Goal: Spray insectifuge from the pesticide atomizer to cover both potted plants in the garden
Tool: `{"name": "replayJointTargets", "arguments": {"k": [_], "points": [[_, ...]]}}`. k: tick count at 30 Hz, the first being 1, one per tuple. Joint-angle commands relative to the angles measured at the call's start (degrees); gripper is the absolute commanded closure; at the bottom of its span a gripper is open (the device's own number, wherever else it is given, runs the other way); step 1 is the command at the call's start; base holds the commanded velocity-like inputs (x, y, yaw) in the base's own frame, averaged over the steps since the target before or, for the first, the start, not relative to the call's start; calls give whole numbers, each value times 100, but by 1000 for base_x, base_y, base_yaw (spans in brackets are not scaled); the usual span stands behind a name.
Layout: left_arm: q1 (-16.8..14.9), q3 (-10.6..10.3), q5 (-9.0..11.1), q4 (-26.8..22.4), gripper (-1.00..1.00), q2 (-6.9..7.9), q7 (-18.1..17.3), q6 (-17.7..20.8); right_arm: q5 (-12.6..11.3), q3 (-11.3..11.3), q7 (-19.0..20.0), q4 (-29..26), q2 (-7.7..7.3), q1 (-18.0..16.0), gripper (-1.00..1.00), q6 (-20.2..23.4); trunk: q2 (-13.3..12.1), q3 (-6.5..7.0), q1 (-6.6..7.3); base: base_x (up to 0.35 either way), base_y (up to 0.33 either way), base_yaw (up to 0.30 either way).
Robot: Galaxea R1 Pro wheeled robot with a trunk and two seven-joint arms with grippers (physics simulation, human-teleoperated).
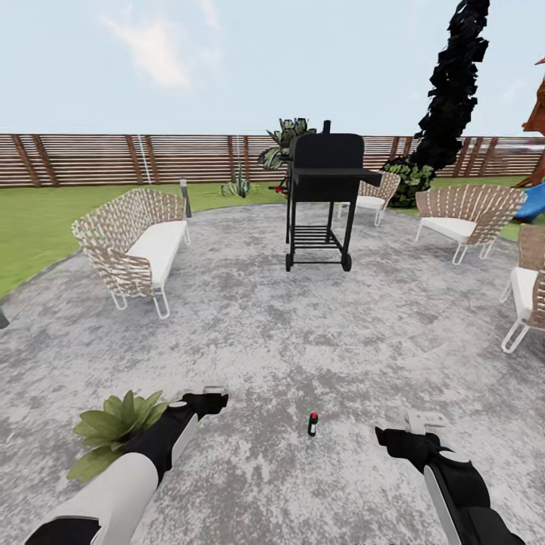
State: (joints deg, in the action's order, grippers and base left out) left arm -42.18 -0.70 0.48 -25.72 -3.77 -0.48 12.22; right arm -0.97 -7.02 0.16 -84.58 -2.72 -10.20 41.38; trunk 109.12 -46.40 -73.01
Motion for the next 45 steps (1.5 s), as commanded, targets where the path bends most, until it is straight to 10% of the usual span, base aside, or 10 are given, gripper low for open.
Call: {"name": "replayJointTargets", "arguments": {"k": [1, 38, 45], "points": [[0, -8, 5, -12, -100, 1, -5, 35, -9, -1, 2, -6, -1, -5, -100, 28, 2, -5, 1, 0, 0, -97], [-6, -17, -33, -7, -100, 17, 38, 28, 4, 68, 13, -3, 3, -6, -100, 11, 2, -5, 1, 49, -104, -4], [-588, -3, 2, 42, -100, 23, 89, 34, 28, 52, 11, 8, -13, -7, -100, 17, 2, -5, 1, 7, -4, 0]]}}
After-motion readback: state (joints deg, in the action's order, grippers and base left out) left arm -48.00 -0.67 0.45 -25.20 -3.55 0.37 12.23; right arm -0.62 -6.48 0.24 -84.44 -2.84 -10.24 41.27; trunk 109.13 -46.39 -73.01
